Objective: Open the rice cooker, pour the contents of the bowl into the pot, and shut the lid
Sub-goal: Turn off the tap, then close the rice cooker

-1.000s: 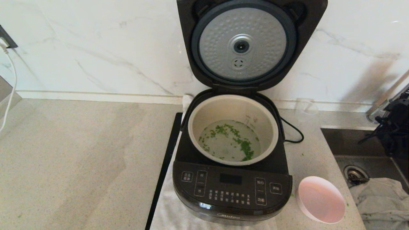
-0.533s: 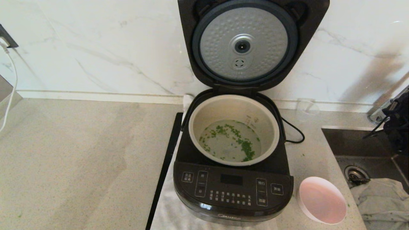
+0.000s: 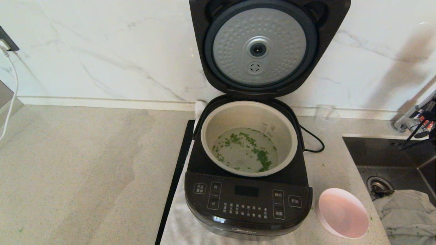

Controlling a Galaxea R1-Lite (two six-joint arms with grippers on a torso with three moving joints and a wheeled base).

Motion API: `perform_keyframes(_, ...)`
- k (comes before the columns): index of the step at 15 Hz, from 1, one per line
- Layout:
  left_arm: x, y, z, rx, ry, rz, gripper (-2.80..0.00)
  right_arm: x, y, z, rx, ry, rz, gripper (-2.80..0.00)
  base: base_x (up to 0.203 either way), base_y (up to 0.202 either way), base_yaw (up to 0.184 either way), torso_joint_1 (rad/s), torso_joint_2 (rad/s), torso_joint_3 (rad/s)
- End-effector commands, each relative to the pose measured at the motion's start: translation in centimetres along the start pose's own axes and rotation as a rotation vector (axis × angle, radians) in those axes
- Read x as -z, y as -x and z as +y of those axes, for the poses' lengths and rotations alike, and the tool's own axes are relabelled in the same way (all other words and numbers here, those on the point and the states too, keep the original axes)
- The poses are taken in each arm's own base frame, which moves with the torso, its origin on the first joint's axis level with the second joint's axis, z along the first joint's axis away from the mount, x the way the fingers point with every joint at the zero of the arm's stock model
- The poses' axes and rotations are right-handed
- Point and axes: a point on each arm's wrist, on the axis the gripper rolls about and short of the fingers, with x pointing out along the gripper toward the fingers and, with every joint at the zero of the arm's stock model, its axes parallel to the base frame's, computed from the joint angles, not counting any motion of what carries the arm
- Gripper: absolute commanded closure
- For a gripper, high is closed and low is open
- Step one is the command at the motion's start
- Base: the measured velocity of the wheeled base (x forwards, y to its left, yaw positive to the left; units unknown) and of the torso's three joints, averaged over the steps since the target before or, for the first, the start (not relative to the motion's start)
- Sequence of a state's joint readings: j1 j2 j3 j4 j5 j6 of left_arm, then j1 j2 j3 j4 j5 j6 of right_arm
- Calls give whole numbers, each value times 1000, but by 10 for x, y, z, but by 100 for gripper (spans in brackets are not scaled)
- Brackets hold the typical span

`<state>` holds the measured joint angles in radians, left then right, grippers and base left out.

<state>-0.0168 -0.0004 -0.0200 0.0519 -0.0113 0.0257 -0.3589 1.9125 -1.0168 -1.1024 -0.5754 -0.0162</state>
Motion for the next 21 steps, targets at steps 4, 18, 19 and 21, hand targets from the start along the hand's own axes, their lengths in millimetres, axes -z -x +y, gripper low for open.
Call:
perform_keyframes(4, 0, 0, 0, 0, 0, -1, 0, -63, 98, 10, -377, 16, 197, 0, 0, 0, 0, 0, 0, 0)
perform_keyframes(18, 0, 0, 0, 1, 0, -1, 0, -180, 118, 46, -1353, -602, 699, 0, 0, 0, 0, 0, 0, 0)
perform_keyframes(19, 0, 0, 0, 1, 0, 0, 0, -181, 114, 52, -1391, -652, 692, 0, 0, 0, 0, 0, 0, 0)
perform_keyframes(21, 0, 0, 0, 1, 0, -1, 0, -182, 107, 62, -1451, -697, 654, 0, 0, 0, 0, 0, 0, 0)
